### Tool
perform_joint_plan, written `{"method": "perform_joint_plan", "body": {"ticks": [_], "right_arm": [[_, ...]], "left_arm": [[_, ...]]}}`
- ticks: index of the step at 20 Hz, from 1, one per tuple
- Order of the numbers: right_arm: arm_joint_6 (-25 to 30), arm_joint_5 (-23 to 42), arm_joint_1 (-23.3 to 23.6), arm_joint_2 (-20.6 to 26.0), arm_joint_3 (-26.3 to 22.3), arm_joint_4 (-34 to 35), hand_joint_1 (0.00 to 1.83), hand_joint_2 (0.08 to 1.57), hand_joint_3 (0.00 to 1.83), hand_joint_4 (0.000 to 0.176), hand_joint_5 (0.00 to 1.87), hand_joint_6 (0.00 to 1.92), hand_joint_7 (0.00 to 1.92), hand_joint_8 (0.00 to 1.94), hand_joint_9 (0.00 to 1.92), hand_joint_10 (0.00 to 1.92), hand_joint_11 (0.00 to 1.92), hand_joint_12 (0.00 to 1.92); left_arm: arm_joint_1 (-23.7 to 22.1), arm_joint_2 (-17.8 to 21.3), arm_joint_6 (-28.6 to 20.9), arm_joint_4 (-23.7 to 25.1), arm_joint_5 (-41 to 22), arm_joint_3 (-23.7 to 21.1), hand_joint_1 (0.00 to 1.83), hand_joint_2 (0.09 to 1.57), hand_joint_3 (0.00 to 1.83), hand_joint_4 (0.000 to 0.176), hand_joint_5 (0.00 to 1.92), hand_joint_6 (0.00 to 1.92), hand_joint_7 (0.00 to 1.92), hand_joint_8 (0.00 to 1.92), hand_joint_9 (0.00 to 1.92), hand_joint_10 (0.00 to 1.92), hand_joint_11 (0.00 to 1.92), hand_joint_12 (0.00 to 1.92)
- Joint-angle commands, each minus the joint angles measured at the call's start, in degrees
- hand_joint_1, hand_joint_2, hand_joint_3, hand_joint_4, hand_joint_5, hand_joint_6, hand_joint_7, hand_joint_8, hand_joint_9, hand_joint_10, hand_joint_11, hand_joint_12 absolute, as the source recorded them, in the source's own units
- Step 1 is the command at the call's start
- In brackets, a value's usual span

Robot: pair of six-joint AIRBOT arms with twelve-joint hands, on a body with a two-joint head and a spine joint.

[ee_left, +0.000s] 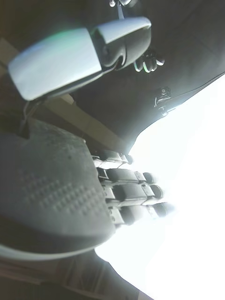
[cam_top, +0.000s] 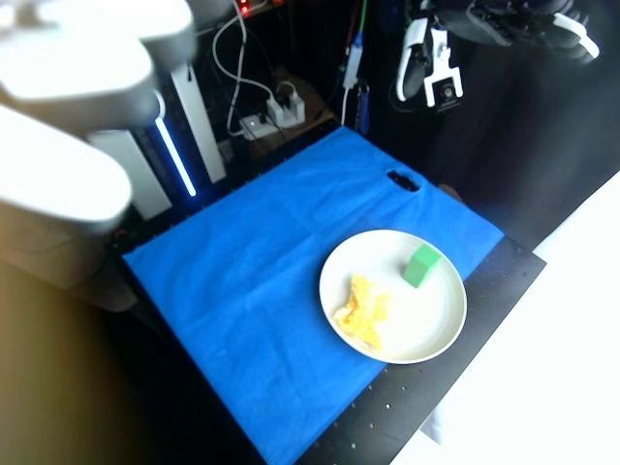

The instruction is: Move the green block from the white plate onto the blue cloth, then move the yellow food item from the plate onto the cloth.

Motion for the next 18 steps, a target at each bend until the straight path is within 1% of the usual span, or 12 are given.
{"method": "perform_joint_plan", "body": {"ticks": [1, 2, 5, 7, 9, 10, 12, 13, 14, 15, 17, 18], "right_arm": [[0.0, 5.3, 0.7, 0.0, 0.3, 2.3, 0.03, 1.07, 0.00, 0.144, 0.14, 0.01, 0.11, 0.00, 0.09, 0.01, 0.02, 0.11], [0.0, 5.3, 0.7, 0.0, 0.3, 2.4, 0.04, 1.06, 0.00, 0.147, 0.15, 0.01, 0.11, 0.00, 0.09, 0.01, 0.02, 0.12], [0.0, 5.3, 0.7, -0.1, 0.2, 2.4, 0.08, 1.06, 0.00, 0.131, 0.15, 0.00, 0.11, 0.00, 0.08, 0.01, 0.00, 0.12], [0.0, 5.3, 0.7, -0.3, 0.3, 2.4, 0.02, 1.06, 0.00, 0.139, 0.14, 0.00, 0.12, 0.00, 0.10, 0.00, 0.00, 0.23], [0.0, 5.3, 0.6, -0.3, 0.3, 2.4, 0.00, 1.05, 0.00, 0.150, 0.15, 0.00, 0.11, 0.00, 0.09, 0.01, 0.00, 0.14], [0.0, 5.3, 0.5, -0.3, 0.3, 2.4, 0.00, 1.07, 0.01, 0.138, 0.14, 0.00, 0.11, 0.00, 0.09, 0.01, 0.00, 0.13], [0.0, 5.3, 0.3, -0.4, 0.3, 2.4, 0.00, 1.06, 0.00, 0.144, 0.13, 0.00, 0.09, 0.00, 0.08, 0.00, 0.00, 0.01], [0.0, 5.3, 0.3, -0.6, 0.3, 2.4, 0.00, 1.05, 0.00, 0.138, 0.11, 0.00, 0.08, 0.00, 0.07, 0.00, 0.00, 0.00], [0.0, 5.3, 0.3, -0.7, 0.3, 2.4, 0.00, 1.08, 0.01, 0.128, 0.11, 0.00, 0.05, 0.00, 0.03, 0.00, 0.00, 0.00], [0.0, 5.3, -0.1, -0.9, 0.3, 2.4, 0.00, 1.10, 0.01, 0.139, 0.11, 0.00, 0.02, 0.00, 0.01, 0.00, 0.00, 0.00], [0.0, 5.3, -1.0, -1.4, 0.7, 2.4, 0.03, 1.14, 0.02, 0.115, 0.11, 0.00, 0.03, 0.00, 0.00, 0.00, 0.00, 0.00], [0.0, 5.3, -1.2, -1.6, 0.9, 2.4, 0.02, 1.13, 0.01, 0.110, 0.09, 0.00, 0.02, 0.00, 0.00, 0.00, 0.00, 0.00]], "left_arm": [[-0.9, -0.2, -0.3, 0.2, -6.6, 0.3, 0.44, 1.30, 0.00, 0.125, 0.57, 0.09, 0.62, 0.00, 0.62, 0.06, 0.01, 1.28], [-0.9, -0.2, -0.3, 0.2, -6.5, 0.4, 0.44, 1.30, 0.00, 0.125, 0.58, 0.06, 0.62, 0.00, 0.63, 0.04, 0.01, 1.29], [-0.9, -0.2, -0.3, 0.1, -6.0, 0.6, 0.44, 1.30, 0.00, 0.125, 0.59, 0.05, 0.62, 0.00, 0.64, 0.03, 0.01, 1.29], [-1.2, -0.2, -0.3, 0.3, -4.7, 0.9, 0.44, 1.30, 0.00, 0.125, 0.59, 0.05, 0.62, 0.00, 0.64, 0.03, 0.01, 1.29], [-2.8, -0.5, -0.3, 1.4, -1.7, 1.8, 0.44, 1.30, 0.00, 0.125, 0.59, 0.05, 0.62, 0.00, 0.64, 0.03, 0.01, 1.29], [-3.7, -0.9, -0.7, 2.2, 0.1, 2.7, 0.44, 1.30, 0.00, 0.125, 0.59, 0.04, 0.62, 0.00, 0.64, 0.02, 0.01, 1.29], [-6.4, -2.3, -5.2, 5.3, 5.1, 6.0, 0.44, 1.30, 0.00, 0.125, 0.59, 0.04, 0.62, 0.00, 0.64, 0.02, 0.01, 1.29], [-8.1, -3.1, -8.3, 7.4, 8.2, 8.0, 0.44, 1.30, 0.00, 0.125, 0.59, 0.04, 0.62, 0.00, 0.64, 0.02, 0.01, 1.29], [-9.2, -3.5, -9.3, 8.6, 10.2, 9.0, 0.44, 1.30, 0.00, 0.125, 0.59, 0.04, 0.62, 0.00, 0.64, 0.02, 0.01, 1.29], [-11.4, -4.1, -9.6, 10.5, 14.1, 10.2, 0.44, 1.30, 0.00, 0.125, 0.59, 0.04, 0.62, 0.00, 0.64, 0.02, 0.01, 1.29], [-16.0, -5.2, -9.8, 15.6, 22.0, 12.2, 0.44, 1.30, 0.00, 0.125, 0.59, 0.04, 0.62, 0.00, 0.64, 0.02, 0.01, 1.29], [-17.9, -5.5, -10.6, 18.2, 25.0, 13.0, 0.44, 1.30, 0.00, 0.125, 0.59, 0.04, 0.62, 0.00, 0.64, 0.02, 0.01, 1.29]]}}
